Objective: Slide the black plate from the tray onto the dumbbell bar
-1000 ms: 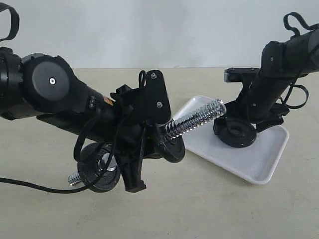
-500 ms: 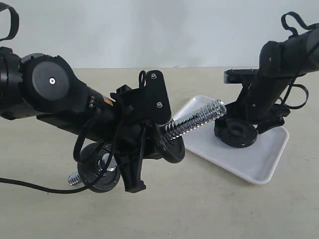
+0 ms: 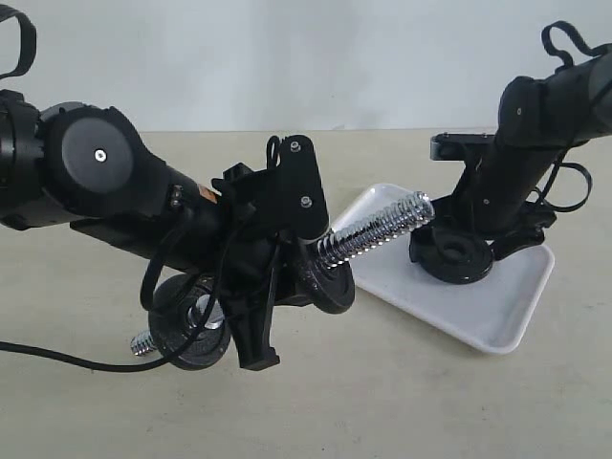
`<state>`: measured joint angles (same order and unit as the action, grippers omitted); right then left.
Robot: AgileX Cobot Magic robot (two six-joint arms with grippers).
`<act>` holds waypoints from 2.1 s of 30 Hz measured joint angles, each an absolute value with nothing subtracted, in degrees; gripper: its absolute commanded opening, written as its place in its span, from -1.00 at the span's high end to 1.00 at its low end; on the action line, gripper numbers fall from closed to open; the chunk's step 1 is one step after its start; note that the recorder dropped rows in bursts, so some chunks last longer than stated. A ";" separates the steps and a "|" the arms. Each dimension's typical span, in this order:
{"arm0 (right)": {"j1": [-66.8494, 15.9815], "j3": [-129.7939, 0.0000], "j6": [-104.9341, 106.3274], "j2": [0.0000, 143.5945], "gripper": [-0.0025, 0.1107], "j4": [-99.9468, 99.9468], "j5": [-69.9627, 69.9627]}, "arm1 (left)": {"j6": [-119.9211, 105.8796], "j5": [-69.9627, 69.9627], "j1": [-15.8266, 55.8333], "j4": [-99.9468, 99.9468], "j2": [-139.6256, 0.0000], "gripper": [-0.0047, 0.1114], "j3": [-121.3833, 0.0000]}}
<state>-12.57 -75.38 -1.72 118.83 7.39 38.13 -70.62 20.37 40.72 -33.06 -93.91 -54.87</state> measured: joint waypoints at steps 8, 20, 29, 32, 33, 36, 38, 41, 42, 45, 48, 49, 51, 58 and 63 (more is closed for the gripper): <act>-12.57 -75.38 -1.72 118.83 -0.90 8.00 37.90 | -70.62 20.37 40.72 -33.06 -93.91 0.84 -54.87; -12.57 -75.38 -1.94 118.83 -0.90 8.74 37.19 | -70.62 20.37 40.72 -33.06 -93.91 0.84 -54.87; -12.57 -75.38 -2.16 118.83 -0.90 9.31 36.91 | -70.62 20.37 40.72 -33.06 -93.91 0.84 -54.87; -12.57 -75.38 -2.99 118.83 -0.90 8.52 37.03 | -70.62 20.37 40.72 -33.06 -93.91 0.84 -54.87; -12.57 -75.38 -3.75 118.83 -0.90 8.07 37.03 | -70.62 20.37 40.72 -33.06 -93.91 0.84 -54.87; -12.57 -75.38 -6.98 118.83 -0.90 5.53 37.54 | -70.62 20.37 40.72 -33.06 -93.91 0.84 -54.87; -12.57 -75.38 -8.29 118.83 -0.90 4.08 37.94 | -70.62 20.37 40.72 -33.06 -93.91 0.84 -54.87; -12.58 -75.38 -9.73 118.83 -0.90 3.00 38.21 | -70.62 20.37 40.72 -33.06 -93.91 0.84 -54.87; -12.58 -75.38 -9.91 118.83 -0.90 2.85 38.21 | -70.62 20.37 40.72 -33.06 -93.91 0.84 -54.87; -12.58 -75.38 -10.49 118.83 -0.90 2.43 38.21 | -70.62 20.37 40.72 -32.96 -93.91 0.84 -54.87; -12.58 -75.38 -11.12 118.83 -0.90 1.69 38.35 | -70.62 20.37 40.72 -32.96 -93.91 0.84 -54.87; -12.68 -75.38 -11.43 118.93 -0.90 1.36 38.35 | -70.62 20.37 40.72 -32.96 -93.91 0.84 -54.87; -12.69 -75.49 -12.89 119.33 -0.90 -0.55 38.67 | -70.62 20.37 40.72 -32.96 -93.91 0.84 -54.87; -12.80 -75.80 -14.64 119.68 -0.90 -2.37 39.21 | -70.62 20.37 40.72 -32.96 -93.91 0.84 -54.87; -12.80 -75.80 -15.01 119.68 -0.90 -2.46 39.21 | -70.62 20.37 40.72 -32.96 -93.91 0.84 -54.87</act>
<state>-12.80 -75.80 -15.01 119.68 -2.46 39.21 -70.62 20.37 40.72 -32.96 -93.91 -54.87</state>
